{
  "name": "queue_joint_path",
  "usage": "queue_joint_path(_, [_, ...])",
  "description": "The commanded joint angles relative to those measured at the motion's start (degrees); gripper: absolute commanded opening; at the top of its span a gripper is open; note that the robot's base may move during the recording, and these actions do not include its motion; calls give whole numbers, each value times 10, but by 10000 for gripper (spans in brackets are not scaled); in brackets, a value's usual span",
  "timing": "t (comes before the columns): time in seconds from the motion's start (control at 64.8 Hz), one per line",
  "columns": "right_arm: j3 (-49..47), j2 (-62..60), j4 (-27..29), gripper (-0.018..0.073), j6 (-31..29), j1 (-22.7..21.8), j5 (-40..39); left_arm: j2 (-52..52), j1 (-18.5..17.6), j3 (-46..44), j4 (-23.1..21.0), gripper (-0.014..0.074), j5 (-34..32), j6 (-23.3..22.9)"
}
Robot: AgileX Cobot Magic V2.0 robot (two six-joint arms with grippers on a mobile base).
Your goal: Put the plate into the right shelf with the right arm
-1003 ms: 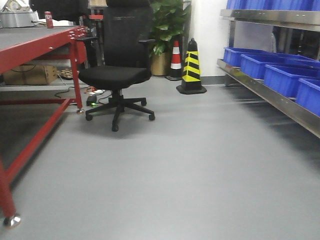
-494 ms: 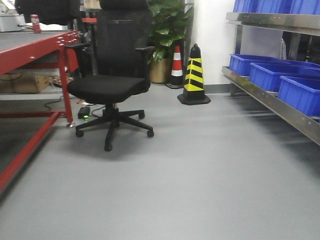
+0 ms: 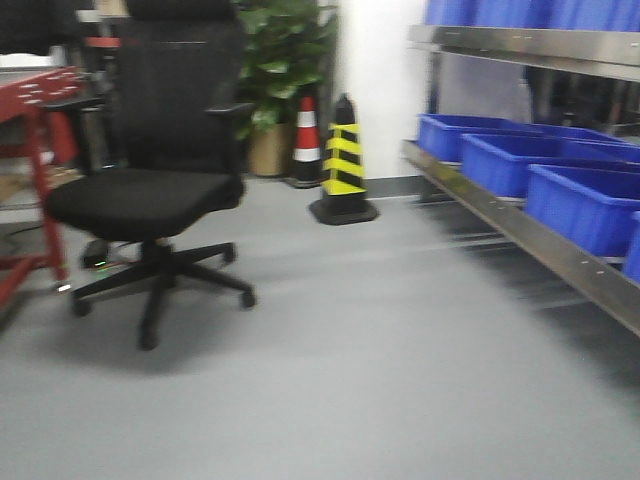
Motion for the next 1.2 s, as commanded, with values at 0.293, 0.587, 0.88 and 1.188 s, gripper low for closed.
queue_joint_path(0.293, [-17,6,-11,55,-3,-3,-52,-6,0,5,-1,-47,-48,-1])
queue_joint_path(0.587, [-17,6,-11,55,-3,-3,-52,-6,0,5,-1,-47,-48,-1])
queue_joint_path(0.88, [-17,6,-11,55,-3,-3,-52,-6,0,5,-1,-47,-48,-1])
queue_joint_path(1.188, [-17,6,-11,55,-3,-3,-52,-6,0,5,-1,-47,-48,-1])
